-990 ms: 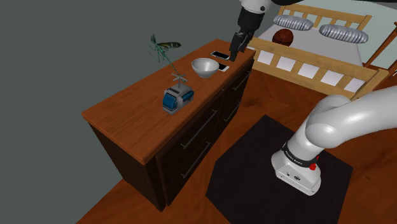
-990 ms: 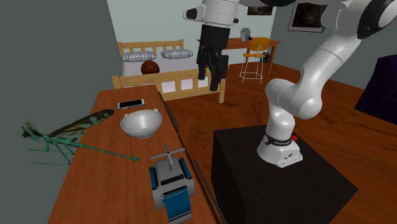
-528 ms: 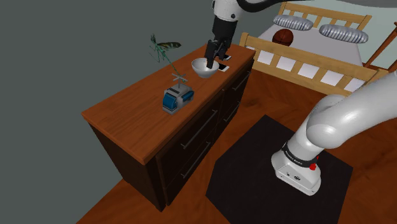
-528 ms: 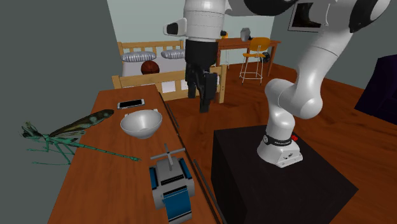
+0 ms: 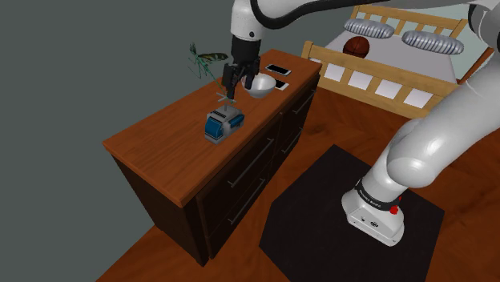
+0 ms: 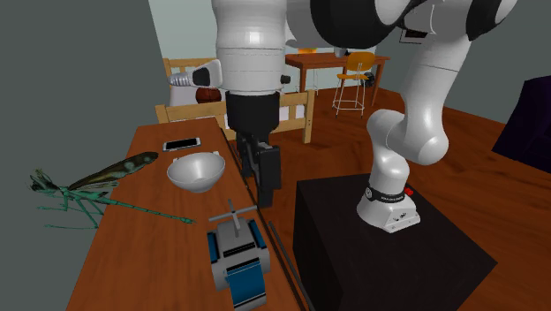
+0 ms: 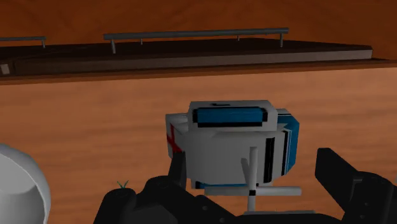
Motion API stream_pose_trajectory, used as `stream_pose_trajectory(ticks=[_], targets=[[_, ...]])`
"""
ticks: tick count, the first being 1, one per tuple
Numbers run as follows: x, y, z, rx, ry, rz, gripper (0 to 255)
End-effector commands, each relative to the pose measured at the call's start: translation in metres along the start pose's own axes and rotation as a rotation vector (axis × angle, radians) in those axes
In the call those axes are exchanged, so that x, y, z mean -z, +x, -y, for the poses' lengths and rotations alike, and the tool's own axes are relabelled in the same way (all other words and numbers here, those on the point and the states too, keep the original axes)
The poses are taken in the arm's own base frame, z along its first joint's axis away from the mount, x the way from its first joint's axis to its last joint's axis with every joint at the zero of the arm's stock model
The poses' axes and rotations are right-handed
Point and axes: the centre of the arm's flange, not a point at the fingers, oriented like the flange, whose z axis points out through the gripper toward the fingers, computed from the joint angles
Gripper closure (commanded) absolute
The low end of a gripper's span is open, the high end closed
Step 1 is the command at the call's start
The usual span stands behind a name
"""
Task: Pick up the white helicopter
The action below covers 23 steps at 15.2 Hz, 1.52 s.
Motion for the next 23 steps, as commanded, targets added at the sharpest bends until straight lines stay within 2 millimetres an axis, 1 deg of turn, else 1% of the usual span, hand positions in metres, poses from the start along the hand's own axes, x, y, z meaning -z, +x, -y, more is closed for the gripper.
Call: stream_pose_trajectory(ticks=[1, 7, 8, 10, 11, 20, 23], targets=[[-0.004, 0.01, 0.009, -0.001, 0.012, 0.006, 0], [-0.036, 0.009, 0.007, -0.001, 0.012, 0.006, 0], [-0.044, 0.008, 0.006, -0.001, 0.012, 0.006, 0], [-0.044, 0.008, 0.006, -0.001, 0.012, 0.006, 0], [-0.045, 0.008, 0.006, -0.001, 0.012, 0.006, 255], [-0.044, 0.008, 0.006, -0.001, 0.012, 0.006, 255], [-0.028, 0.009, 0.007, -0.001, 0.012, 0.006, 255]])
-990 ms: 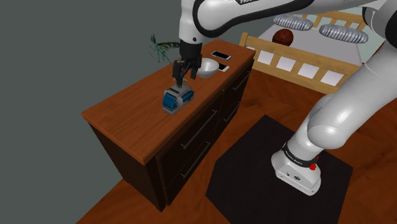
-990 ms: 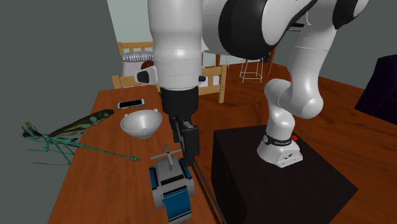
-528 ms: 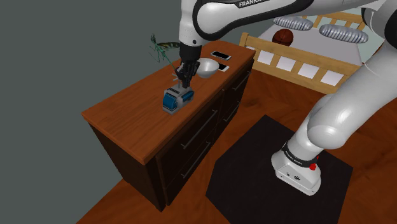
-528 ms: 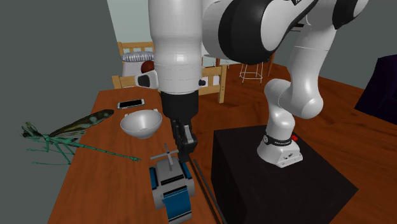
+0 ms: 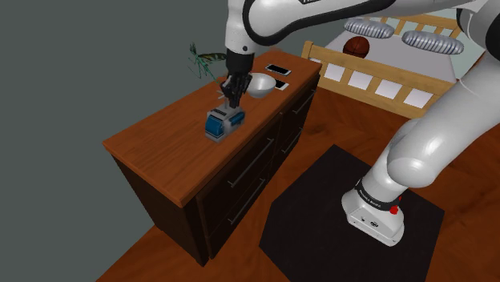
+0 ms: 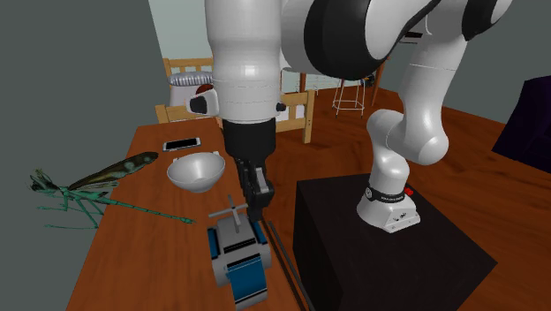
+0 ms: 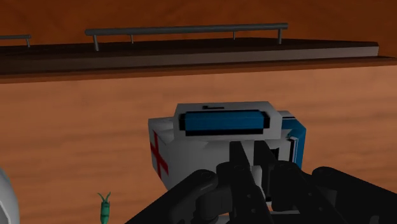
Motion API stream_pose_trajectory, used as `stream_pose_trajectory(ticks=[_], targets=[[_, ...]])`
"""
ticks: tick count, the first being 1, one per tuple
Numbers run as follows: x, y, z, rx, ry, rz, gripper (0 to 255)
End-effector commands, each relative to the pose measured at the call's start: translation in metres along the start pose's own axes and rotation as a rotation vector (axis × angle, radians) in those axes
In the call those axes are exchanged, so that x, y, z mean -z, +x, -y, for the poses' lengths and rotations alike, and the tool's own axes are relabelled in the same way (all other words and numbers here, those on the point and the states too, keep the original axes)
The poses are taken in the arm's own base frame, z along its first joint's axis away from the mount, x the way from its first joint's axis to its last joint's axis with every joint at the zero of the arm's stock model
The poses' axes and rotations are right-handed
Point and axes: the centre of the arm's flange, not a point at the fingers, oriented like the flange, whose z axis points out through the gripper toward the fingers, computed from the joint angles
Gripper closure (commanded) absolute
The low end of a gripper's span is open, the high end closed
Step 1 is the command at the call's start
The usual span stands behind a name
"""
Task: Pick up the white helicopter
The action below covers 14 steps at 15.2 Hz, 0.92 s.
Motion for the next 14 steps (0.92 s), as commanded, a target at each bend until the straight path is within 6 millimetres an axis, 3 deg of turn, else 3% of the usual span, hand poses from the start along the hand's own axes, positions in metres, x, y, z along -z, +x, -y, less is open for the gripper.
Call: stream_pose_trajectory(ticks=[1, 12, 14], targets=[[0.01, 0.001, 0.0, 0.0, 0.0, -0.001, 255], [0.068, 0.003, 0.006, 0.0, 0.0, -0.001, 255], [0.069, 0.003, 0.006, 0.0, 0.0, -0.001, 255]])
